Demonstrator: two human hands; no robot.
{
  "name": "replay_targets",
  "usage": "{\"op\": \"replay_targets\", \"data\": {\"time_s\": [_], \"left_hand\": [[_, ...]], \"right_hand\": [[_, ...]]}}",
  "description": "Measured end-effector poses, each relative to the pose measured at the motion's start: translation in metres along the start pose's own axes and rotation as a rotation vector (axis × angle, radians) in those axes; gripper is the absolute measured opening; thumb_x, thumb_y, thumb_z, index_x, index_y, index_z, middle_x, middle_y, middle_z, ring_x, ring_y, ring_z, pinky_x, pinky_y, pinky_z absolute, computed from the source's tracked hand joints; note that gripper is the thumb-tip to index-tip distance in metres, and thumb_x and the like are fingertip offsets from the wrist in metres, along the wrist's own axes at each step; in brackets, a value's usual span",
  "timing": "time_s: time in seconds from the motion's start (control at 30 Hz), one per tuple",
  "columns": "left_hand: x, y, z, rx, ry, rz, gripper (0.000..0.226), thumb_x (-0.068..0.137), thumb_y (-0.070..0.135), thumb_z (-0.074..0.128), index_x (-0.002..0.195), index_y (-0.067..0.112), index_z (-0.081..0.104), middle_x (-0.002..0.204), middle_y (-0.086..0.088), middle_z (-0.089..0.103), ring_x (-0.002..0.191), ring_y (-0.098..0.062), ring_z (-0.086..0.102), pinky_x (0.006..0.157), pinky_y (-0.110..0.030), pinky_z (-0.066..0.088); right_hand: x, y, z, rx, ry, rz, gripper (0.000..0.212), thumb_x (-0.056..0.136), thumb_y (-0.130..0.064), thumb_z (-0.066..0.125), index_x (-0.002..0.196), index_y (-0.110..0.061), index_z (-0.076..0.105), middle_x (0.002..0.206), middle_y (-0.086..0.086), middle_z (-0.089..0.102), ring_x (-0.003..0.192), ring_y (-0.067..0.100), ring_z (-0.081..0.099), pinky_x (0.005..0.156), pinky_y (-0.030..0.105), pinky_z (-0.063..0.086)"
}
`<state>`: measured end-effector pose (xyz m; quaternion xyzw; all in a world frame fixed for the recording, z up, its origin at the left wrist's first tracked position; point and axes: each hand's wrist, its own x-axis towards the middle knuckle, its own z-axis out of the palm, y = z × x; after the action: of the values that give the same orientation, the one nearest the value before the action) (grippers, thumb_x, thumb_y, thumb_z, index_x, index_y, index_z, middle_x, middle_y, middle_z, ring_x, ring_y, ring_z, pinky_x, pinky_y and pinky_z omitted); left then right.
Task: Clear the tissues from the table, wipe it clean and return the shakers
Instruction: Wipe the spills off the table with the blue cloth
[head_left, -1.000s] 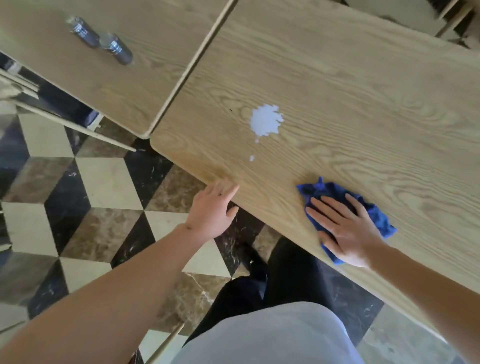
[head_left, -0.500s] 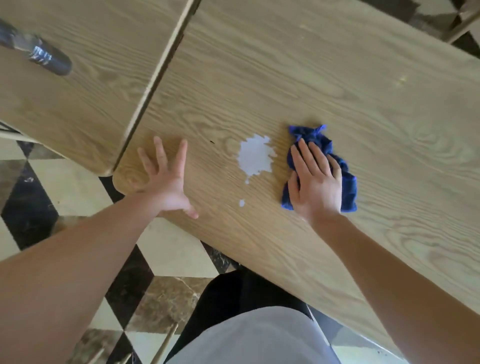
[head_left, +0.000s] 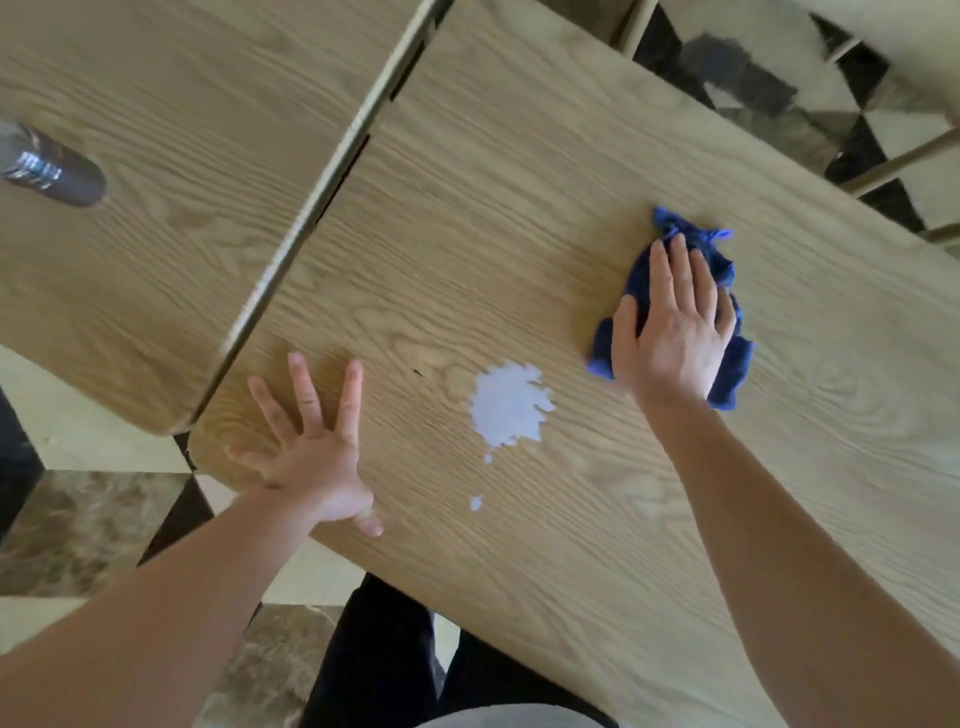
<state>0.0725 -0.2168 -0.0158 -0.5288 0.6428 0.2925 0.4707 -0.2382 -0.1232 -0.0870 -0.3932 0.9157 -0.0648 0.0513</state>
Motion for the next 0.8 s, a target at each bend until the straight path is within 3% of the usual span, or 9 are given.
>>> {"op": "replay_targets", "data": {"time_s": [0.13, 0.3, 0.53, 0.67, 0.8], "left_hand": [[0.003, 0.000, 0.000, 0.011, -0.004, -0.002, 0.172, 0.048, 0.047, 0.096, 0.118, 0.041, -0.061, 0.121, -0.013, -0.072, 0.126, -0.052, -0.050, 0.104, -0.084, 0.008], [0.005, -0.004, 0.002, 0.013, -0.003, 0.021, 0.169, 0.050, 0.050, 0.093, 0.121, 0.038, -0.060, 0.122, -0.015, -0.071, 0.125, -0.054, -0.050, 0.104, -0.084, 0.009], [0.006, -0.004, 0.002, 0.015, -0.019, -0.003, 0.169, 0.053, 0.048, 0.094, 0.117, 0.038, -0.062, 0.119, -0.015, -0.073, 0.121, -0.053, -0.054, 0.103, -0.085, 0.007], [0.005, -0.003, 0.000, 0.025, -0.011, -0.008, 0.170, 0.051, 0.045, 0.095, 0.114, 0.040, -0.063, 0.118, -0.014, -0.073, 0.119, -0.052, -0.056, 0.101, -0.086, 0.005], [0.003, 0.003, -0.002, 0.044, -0.027, -0.047, 0.169, 0.051, 0.048, 0.094, 0.115, 0.037, -0.062, 0.117, -0.015, -0.073, 0.123, -0.053, -0.052, 0.104, -0.084, 0.009]], "right_hand": [[0.057, -0.018, -0.003, 0.028, -0.018, 0.161, 0.062, 0.097, -0.042, 0.029, 0.157, -0.026, 0.025, 0.166, -0.009, 0.019, 0.153, 0.014, 0.015, 0.123, 0.045, 0.013], [0.117, -0.065, 0.003, 0.064, -0.027, 0.159, 0.061, 0.099, -0.039, 0.027, 0.157, -0.023, 0.024, 0.166, -0.005, 0.016, 0.154, 0.016, 0.011, 0.124, 0.048, 0.010], [0.138, -0.180, 0.020, 0.071, -0.092, -0.183, 0.058, 0.100, -0.035, 0.025, 0.156, -0.020, 0.027, 0.165, -0.001, 0.021, 0.153, 0.019, 0.014, 0.124, 0.047, 0.010], [0.075, -0.225, 0.030, 0.067, -0.135, -0.441, 0.062, 0.094, -0.035, 0.034, 0.154, -0.018, 0.035, 0.162, 0.002, 0.030, 0.151, 0.021, 0.022, 0.123, 0.048, 0.015], [-0.004, -0.247, 0.037, 0.072, -0.215, -0.653, 0.066, 0.092, -0.035, 0.039, 0.155, -0.020, 0.030, 0.164, 0.000, 0.026, 0.152, 0.020, 0.016, 0.123, 0.048, 0.010]]}}
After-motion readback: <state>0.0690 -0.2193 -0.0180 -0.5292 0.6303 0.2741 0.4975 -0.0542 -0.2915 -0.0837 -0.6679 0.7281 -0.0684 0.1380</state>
